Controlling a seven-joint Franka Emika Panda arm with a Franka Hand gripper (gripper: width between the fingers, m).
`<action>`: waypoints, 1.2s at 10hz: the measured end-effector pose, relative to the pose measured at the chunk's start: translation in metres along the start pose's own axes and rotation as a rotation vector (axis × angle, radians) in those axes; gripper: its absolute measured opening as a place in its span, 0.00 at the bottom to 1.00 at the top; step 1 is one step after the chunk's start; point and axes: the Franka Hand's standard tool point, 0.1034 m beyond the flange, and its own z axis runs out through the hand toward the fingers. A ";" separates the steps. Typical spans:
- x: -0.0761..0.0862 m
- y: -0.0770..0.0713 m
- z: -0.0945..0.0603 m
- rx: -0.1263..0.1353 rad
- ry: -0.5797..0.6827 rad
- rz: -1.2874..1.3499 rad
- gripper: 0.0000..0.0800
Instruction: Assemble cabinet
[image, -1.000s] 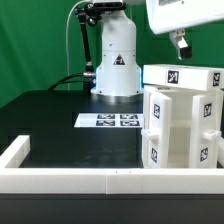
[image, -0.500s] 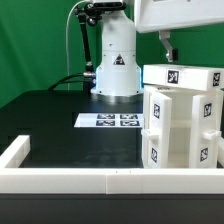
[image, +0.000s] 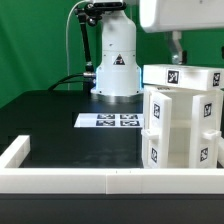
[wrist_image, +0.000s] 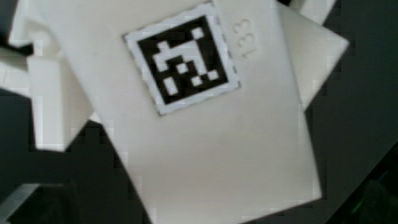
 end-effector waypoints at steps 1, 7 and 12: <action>-0.001 0.001 0.001 -0.006 -0.006 -0.059 1.00; -0.013 0.011 0.010 -0.003 -0.024 -0.050 1.00; -0.018 0.003 0.016 0.005 -0.037 0.022 1.00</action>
Offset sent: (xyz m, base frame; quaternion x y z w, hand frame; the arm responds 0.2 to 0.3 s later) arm -0.0023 -0.0078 -0.0089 0.0185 -0.0037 0.0347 0.9992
